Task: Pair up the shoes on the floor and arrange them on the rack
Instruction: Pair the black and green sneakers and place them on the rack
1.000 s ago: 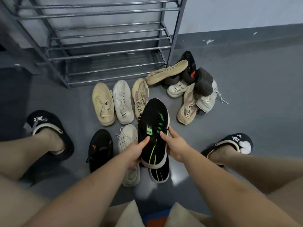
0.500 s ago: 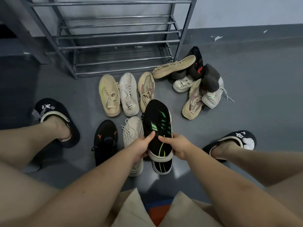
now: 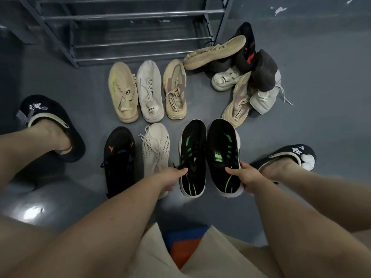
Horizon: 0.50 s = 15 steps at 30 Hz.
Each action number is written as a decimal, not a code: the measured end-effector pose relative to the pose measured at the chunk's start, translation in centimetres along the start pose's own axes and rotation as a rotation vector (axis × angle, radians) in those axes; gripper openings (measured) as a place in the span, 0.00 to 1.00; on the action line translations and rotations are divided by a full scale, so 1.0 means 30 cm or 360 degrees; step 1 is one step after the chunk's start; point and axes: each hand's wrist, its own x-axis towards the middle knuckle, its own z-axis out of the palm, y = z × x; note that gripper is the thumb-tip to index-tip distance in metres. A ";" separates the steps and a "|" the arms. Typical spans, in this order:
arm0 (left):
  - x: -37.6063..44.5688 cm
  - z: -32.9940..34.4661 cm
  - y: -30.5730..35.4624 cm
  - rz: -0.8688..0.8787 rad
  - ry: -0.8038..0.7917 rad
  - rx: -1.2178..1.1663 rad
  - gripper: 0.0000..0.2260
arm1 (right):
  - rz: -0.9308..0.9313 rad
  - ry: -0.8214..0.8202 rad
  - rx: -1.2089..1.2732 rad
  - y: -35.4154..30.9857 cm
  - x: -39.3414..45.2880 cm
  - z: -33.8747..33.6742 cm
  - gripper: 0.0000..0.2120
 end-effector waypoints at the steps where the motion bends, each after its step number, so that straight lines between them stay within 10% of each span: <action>1: 0.004 0.009 -0.004 -0.0022 -0.0026 0.0000 0.23 | 0.0053 -0.0031 0.0018 0.008 0.005 0.007 0.23; 15: 0.113 0.070 -0.015 -0.0312 -0.0069 -0.0501 0.27 | 0.0334 -0.0121 -0.0003 0.053 0.080 0.047 0.21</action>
